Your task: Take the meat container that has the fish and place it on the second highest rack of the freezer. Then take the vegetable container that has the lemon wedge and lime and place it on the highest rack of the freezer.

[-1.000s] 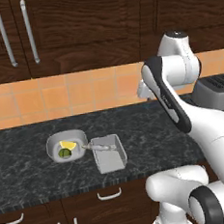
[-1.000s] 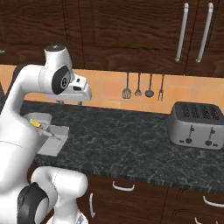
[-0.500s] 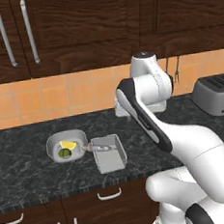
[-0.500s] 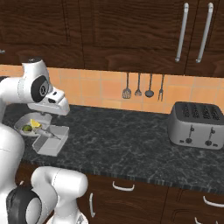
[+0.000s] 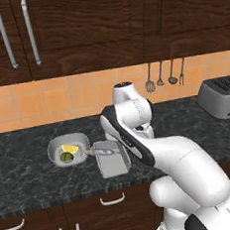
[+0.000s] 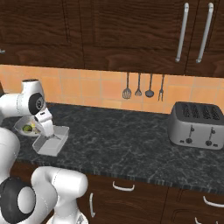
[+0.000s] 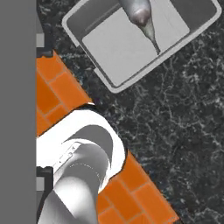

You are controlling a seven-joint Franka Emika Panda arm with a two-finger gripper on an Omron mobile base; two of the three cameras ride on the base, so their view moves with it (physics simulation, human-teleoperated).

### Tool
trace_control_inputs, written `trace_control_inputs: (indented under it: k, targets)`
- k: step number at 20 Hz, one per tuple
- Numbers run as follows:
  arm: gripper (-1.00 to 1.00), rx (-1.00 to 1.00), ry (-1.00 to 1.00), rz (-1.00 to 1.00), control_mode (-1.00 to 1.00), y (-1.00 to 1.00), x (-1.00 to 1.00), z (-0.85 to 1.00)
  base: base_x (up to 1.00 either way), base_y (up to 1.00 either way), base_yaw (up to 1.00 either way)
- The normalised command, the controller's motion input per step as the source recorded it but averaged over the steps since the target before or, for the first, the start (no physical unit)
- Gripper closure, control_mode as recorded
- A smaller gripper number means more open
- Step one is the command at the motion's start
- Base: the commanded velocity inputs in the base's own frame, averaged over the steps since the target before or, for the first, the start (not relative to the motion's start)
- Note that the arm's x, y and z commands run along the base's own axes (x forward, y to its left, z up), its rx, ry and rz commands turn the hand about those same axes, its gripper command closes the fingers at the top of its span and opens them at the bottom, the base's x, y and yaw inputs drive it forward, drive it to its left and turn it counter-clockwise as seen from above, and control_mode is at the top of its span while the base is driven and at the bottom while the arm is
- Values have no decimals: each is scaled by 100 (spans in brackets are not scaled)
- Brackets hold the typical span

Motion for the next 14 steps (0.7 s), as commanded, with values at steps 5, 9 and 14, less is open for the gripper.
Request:
trace_control_inputs:
  k: [5,9,14]
  targets:
    - [-100,0,4,-42,-100,16,1,-74,0,0,0]
    - [-100,0,-2,-38,-100,18,0,-60,0,0,0]
    - [-100,-3,-10,-36,-100,27,10,-25,0,0,0]
